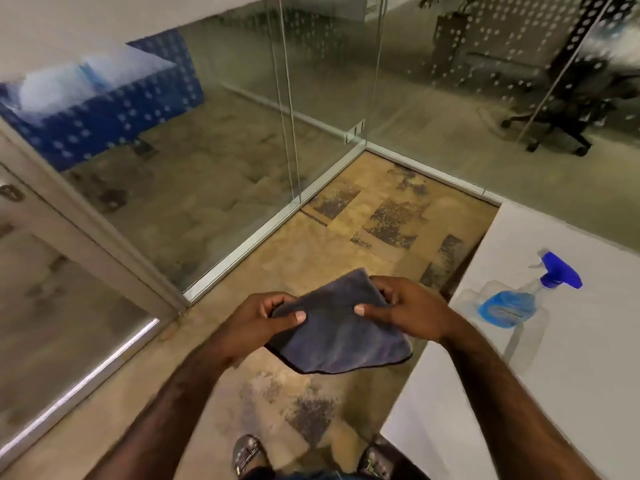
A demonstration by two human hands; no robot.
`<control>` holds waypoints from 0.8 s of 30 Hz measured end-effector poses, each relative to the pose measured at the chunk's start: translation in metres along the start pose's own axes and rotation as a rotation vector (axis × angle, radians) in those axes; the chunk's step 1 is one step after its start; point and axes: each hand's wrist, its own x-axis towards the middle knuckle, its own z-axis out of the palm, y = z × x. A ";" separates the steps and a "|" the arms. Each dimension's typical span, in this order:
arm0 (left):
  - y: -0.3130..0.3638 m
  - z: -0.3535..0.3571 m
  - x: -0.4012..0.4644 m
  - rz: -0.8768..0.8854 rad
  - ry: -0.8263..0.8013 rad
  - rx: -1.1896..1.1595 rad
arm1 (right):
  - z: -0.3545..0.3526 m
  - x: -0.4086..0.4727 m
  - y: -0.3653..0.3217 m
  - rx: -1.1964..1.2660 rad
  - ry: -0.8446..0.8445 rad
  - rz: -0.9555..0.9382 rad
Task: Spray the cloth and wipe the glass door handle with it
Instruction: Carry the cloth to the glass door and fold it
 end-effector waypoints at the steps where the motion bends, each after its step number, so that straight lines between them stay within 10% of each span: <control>1: -0.002 -0.015 -0.002 0.022 0.067 -0.012 | 0.009 0.010 -0.010 0.038 -0.012 -0.008; 6: -0.036 -0.087 -0.015 -0.001 0.263 -0.216 | 0.062 0.059 -0.073 0.246 -0.078 -0.086; 17: -0.094 -0.188 -0.051 0.003 0.118 -1.020 | 0.172 0.165 -0.171 0.683 -0.098 -0.057; 24: -0.115 -0.276 -0.082 0.041 0.371 -0.680 | 0.233 0.213 -0.198 0.838 -0.066 0.131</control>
